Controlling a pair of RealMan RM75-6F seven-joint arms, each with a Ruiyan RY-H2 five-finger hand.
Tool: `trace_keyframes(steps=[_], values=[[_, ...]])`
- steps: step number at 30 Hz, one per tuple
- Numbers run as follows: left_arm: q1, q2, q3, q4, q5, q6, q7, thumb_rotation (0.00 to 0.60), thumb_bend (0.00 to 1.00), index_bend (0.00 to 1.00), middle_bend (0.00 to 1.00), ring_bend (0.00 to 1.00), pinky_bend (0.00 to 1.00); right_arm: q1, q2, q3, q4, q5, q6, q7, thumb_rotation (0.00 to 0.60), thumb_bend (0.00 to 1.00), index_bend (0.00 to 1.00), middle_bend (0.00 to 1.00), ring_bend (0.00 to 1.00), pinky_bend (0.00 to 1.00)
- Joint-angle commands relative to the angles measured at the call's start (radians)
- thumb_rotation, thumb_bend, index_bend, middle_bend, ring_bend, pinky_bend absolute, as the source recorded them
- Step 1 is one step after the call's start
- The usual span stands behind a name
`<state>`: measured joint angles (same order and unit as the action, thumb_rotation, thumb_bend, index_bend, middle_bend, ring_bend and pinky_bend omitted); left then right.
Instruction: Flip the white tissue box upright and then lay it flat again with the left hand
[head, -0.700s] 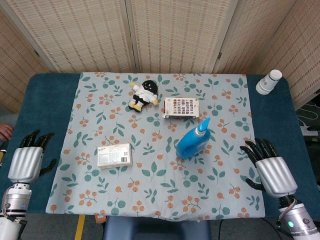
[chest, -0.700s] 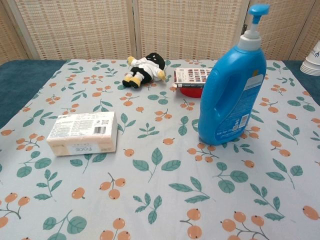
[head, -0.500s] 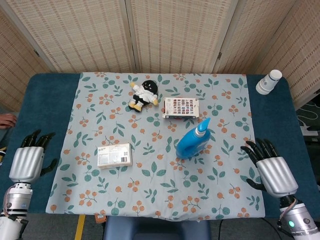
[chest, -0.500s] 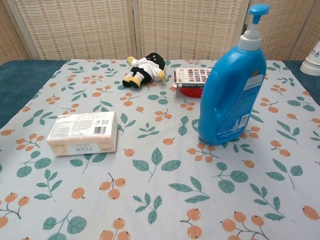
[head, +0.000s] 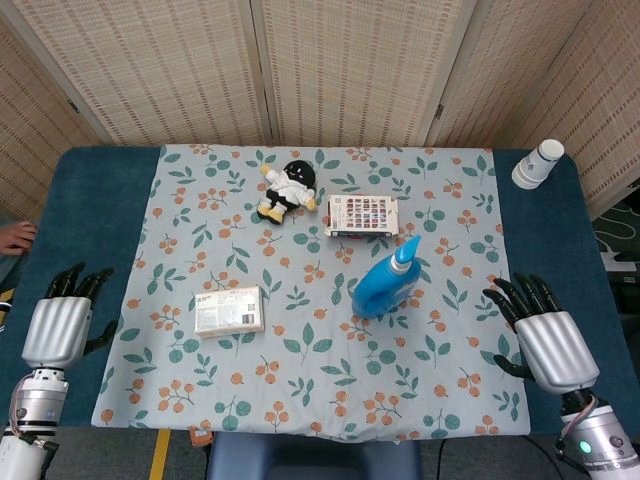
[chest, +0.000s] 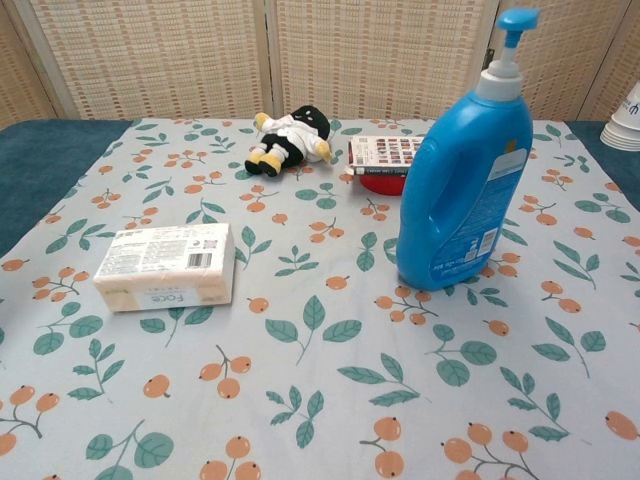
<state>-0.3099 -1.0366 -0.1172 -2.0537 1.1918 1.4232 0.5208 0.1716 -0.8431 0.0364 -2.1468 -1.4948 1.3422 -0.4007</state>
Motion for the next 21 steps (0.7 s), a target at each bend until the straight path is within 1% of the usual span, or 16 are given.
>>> trace_keyframes(steps=[1,5,8,10,13,16,19,21], values=[[0.004,0.003,0.002,-0.017,0.005,0.008,0.011,0.600,0.30,0.16,0.23,0.04,0.11,0.001,0.005,0.004,-0.003,0.002,0.002,0.009,0.600,0.11,0.17,0.11,0.00,0.07],[0.002,-0.001,0.015,-0.075,-0.023,0.001,0.068,0.600,0.30,0.14,0.22,0.03,0.11,-0.001,0.015,0.005,-0.008,-0.009,0.010,0.023,0.600,0.11,0.17,0.11,0.00,0.07],[-0.018,-0.014,0.023,-0.130,-0.087,-0.029,0.132,0.600,0.29,0.10,0.18,0.01,0.11,-0.007,0.022,0.002,-0.016,-0.026,0.020,0.026,0.600,0.12,0.17,0.11,0.00,0.07],[-0.041,-0.031,0.024,-0.153,-0.110,-0.052,0.171,0.600,0.29,0.06,0.15,0.00,0.11,-0.009,0.025,0.000,-0.020,-0.033,0.023,0.028,0.600,0.11,0.17,0.11,0.00,0.07],[-0.076,-0.088,0.014,-0.168,-0.109,-0.054,0.232,0.600,0.28,0.04,0.14,0.00,0.11,-0.012,0.028,-0.003,-0.023,-0.038,0.024,0.029,0.600,0.11,0.17,0.11,0.00,0.07],[-0.110,-0.154,-0.006,-0.198,-0.142,-0.032,0.309,0.600,0.28,0.04,0.13,0.00,0.11,-0.014,0.032,-0.004,-0.026,-0.044,0.025,0.032,0.600,0.11,0.17,0.11,0.00,0.07],[-0.156,-0.226,-0.037,-0.236,-0.213,0.008,0.424,0.600,0.28,0.04,0.13,0.00,0.10,-0.017,0.034,-0.005,-0.028,-0.039,0.027,0.028,0.600,0.11,0.17,0.11,0.00,0.07],[-0.197,-0.288,-0.067,-0.252,-0.274,0.046,0.510,0.600,0.28,0.04,0.13,0.00,0.10,-0.018,0.036,-0.005,-0.034,-0.036,0.026,0.023,0.600,0.11,0.17,0.11,0.00,0.06]])
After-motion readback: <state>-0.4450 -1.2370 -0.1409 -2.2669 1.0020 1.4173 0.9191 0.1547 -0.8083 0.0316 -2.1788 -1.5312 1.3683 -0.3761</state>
